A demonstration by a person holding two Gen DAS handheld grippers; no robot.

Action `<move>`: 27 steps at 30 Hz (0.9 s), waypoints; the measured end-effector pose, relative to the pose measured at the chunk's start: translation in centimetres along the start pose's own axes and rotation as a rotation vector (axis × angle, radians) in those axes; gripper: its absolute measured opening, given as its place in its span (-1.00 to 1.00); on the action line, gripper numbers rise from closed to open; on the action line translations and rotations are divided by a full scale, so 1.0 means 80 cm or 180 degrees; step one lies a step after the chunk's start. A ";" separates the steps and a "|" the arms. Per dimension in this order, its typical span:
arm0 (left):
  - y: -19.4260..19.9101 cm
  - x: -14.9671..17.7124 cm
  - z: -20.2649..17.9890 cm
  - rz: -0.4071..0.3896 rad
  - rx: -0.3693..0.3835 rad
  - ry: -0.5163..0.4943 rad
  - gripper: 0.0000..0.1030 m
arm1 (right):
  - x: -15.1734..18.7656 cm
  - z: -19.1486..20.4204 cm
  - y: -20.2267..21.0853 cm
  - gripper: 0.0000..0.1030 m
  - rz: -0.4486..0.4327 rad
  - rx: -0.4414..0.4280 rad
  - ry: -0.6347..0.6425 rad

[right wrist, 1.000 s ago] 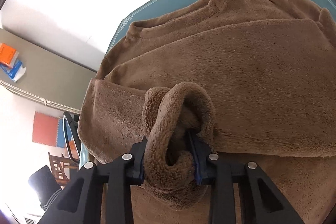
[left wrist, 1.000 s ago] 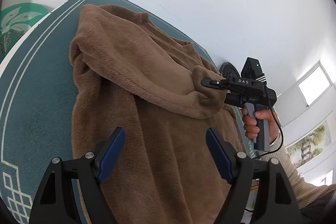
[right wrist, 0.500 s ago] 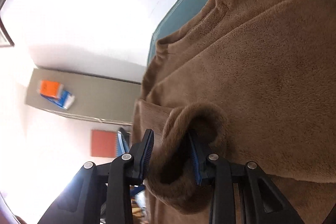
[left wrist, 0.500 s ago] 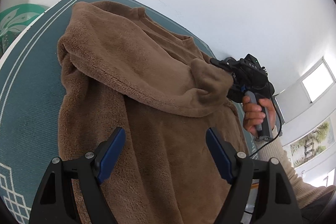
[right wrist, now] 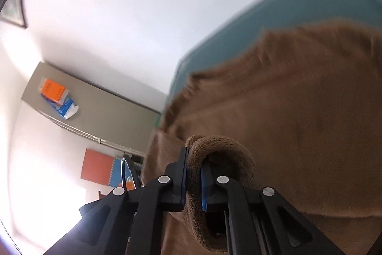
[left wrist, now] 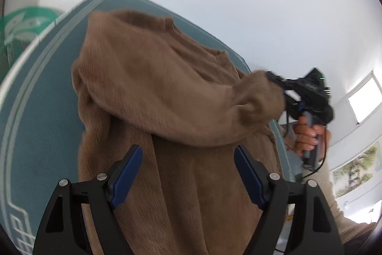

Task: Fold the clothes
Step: 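Carry the sleeve across the fleece body and open the right gripper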

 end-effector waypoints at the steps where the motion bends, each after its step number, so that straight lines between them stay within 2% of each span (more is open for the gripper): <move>1: 0.003 -0.008 0.000 -0.0041 -0.0076 -0.0040 0.60 | -0.012 0.009 0.011 -0.84 -0.0119 0.0008 0.0057; 5: -0.002 -0.041 0.006 -0.0171 -0.0749 -0.0311 0.60 | -0.057 0.047 0.054 -0.84 -0.0593 0.0040 0.0283; 9: -0.036 -0.051 0.018 -0.0008 -0.1104 -0.0485 0.60 | -0.091 0.048 0.091 -0.84 -0.0980 0.0226 0.0335; 14: -0.069 -0.055 0.055 0.0114 -0.1609 -0.0478 0.60 | -0.095 -0.018 0.085 -0.84 -0.0948 0.0812 0.0148; 18: -0.070 -0.061 0.085 0.0065 -0.1726 -0.0235 0.60 | -0.085 -0.097 0.063 -0.83 -0.0716 0.1292 -0.0097; 20: -0.065 -0.060 0.092 0.0044 -0.1629 -0.0117 0.65 | -0.081 -0.132 0.052 -0.82 -0.0580 0.1443 -0.0218; 23: -0.061 -0.059 0.096 0.0008 -0.1633 -0.0087 0.69 | -0.076 -0.171 0.041 -0.82 -0.0435 0.1520 -0.0382; 27: -0.060 -0.057 0.099 -0.0034 -0.1628 -0.0042 0.70 | -0.067 -0.185 0.050 -0.80 -0.0420 0.1430 -0.0411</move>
Point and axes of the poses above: each gripper's, at about its wrist camera, not at the fingertips, and y roughly against the way its jaws point, z to its left, x to its underside, the point moved 6 cm from there along -y, roughly the way its jaws point, and after that the axes turned 4 degrees about x, right-handed, at the moved point
